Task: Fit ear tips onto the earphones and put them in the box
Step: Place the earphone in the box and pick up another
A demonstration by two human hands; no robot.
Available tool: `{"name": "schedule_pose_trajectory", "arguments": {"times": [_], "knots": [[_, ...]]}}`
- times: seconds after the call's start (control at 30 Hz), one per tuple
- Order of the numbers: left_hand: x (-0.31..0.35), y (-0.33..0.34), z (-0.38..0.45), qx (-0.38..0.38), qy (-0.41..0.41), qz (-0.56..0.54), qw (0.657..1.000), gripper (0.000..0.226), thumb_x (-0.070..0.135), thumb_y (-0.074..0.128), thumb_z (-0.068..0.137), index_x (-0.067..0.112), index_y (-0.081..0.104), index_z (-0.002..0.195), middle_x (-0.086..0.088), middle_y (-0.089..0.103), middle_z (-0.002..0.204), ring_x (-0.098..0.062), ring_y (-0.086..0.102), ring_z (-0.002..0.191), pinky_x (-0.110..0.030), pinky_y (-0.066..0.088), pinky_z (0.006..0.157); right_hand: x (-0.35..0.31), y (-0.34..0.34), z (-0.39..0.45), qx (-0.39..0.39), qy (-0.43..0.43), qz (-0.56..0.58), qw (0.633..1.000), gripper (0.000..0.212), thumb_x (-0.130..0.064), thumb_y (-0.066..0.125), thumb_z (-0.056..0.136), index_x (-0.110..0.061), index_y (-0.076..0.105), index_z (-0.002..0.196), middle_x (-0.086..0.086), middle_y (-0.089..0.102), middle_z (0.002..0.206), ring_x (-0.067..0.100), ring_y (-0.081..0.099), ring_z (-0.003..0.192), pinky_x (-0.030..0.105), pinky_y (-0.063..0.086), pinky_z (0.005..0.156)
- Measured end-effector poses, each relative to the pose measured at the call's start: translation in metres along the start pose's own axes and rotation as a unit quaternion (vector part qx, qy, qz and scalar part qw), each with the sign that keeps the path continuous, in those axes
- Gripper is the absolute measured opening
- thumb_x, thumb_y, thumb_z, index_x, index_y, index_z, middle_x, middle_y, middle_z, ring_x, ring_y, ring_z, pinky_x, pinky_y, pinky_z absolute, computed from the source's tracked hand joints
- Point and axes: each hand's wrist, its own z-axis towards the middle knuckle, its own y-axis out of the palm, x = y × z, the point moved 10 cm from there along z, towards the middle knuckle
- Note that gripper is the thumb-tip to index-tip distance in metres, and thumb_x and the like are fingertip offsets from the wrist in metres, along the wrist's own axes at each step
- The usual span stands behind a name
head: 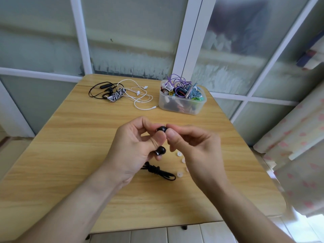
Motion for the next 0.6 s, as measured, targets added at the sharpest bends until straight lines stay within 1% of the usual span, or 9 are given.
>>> {"name": "schedule_pose_trajectory", "arguments": {"times": [0.07,0.13,0.2,0.33,0.4,0.43,0.5,0.53,0.6], "knots": [[0.006,-0.001,0.001,-0.005,0.038,0.038,0.999,0.019,0.008,0.068,0.066,0.001,0.054,0.077,-0.003,0.070,0.071,-0.018,0.055,0.043,-0.025,0.046,0.041,0.020,0.010,0.000,-0.045,0.103,0.080,0.990,0.019,-0.016,0.075,0.077,-0.005,0.077,0.092,0.004,0.066,0.070,0.013,0.053,0.059,0.022,0.041,0.056],[0.008,-0.002,0.001,-0.010,0.062,0.072,0.995,0.017,0.005,0.070,0.070,-0.001,0.056,0.078,-0.006,0.069,0.066,-0.019,0.056,0.044,-0.028,0.048,0.043,0.032,0.020,-0.001,-0.080,0.199,0.180,0.960,0.024,-0.013,0.071,0.075,0.000,0.074,0.094,0.008,0.062,0.069,0.012,0.052,0.058,0.022,0.045,0.055],[0.008,-0.004,0.000,-0.007,0.073,0.104,0.992,0.013,-0.002,0.070,0.075,-0.003,0.057,0.079,-0.009,0.070,0.068,-0.019,0.058,0.046,-0.029,0.049,0.044,0.035,0.019,0.000,-0.093,0.227,0.185,0.951,0.026,-0.009,0.069,0.073,0.004,0.071,0.096,0.008,0.062,0.067,0.012,0.056,0.056,0.018,0.051,0.056],[0.005,-0.006,0.000,0.004,0.050,0.109,0.993,0.016,0.014,0.070,0.075,0.005,0.062,0.084,-0.008,0.069,0.078,-0.018,0.059,0.049,-0.021,0.044,0.043,0.012,-0.001,0.012,-0.105,0.131,0.006,0.986,0.034,-0.009,0.074,0.077,-0.004,0.071,0.110,0.014,0.074,0.083,0.019,0.068,0.070,0.025,0.055,0.063],[-0.005,-0.010,0.001,0.021,0.012,0.087,0.996,0.015,0.016,0.067,0.080,0.006,0.063,0.091,-0.002,0.067,0.078,-0.015,0.057,0.048,-0.016,0.038,0.040,0.003,-0.032,0.022,-0.053,0.067,-0.127,0.988,0.027,-0.009,0.074,0.083,-0.013,0.072,0.110,0.006,0.077,0.087,0.013,0.070,0.074,0.027,0.055,0.066],[-0.010,-0.011,0.002,0.027,-0.006,0.078,0.997,0.013,0.014,0.065,0.085,0.005,0.063,0.094,-0.001,0.067,0.076,-0.015,0.056,0.048,-0.016,0.036,0.040,-0.001,-0.051,0.028,-0.013,0.034,-0.221,0.975,0.019,-0.012,0.073,0.086,-0.019,0.074,0.103,-0.002,0.076,0.084,0.007,0.069,0.074,0.024,0.054,0.067],[-0.020,-0.014,0.003,0.039,-0.039,0.056,0.997,0.012,0.013,0.060,0.091,0.005,0.062,0.099,-0.004,0.069,0.076,-0.015,0.056,0.051,-0.018,0.034,0.040,-0.005,-0.073,0.032,0.014,0.003,-0.403,0.915,0.012,-0.019,0.071,0.087,-0.030,0.076,0.089,-0.016,0.073,0.077,-0.003,0.065,0.074,0.008,0.047,0.066],[-0.024,-0.016,0.004,0.044,-0.055,0.040,0.997,0.013,0.014,0.058,0.093,0.004,0.061,0.100,-0.008,0.071,0.078,-0.016,0.056,0.053,-0.018,0.034,0.041,0.001,-0.075,0.031,-0.007,0.013,-0.453,0.891,0.011,-0.023,0.071,0.087,-0.033,0.076,0.085,-0.018,0.071,0.076,-0.006,0.063,0.075,0.005,0.044,0.064],[-0.029,-0.015,0.006,0.042,-0.085,0.010,0.995,0.018,0.018,0.059,0.092,0.004,0.060,0.102,-0.013,0.072,0.085,-0.017,0.056,0.058,-0.020,0.034,0.044,0.018,-0.071,0.027,-0.074,0.051,-0.480,0.873,0.007,-0.030,0.072,0.086,-0.034,0.075,0.081,-0.020,0.071,0.076,-0.008,0.061,0.076,0.006,0.043,0.062]]}}
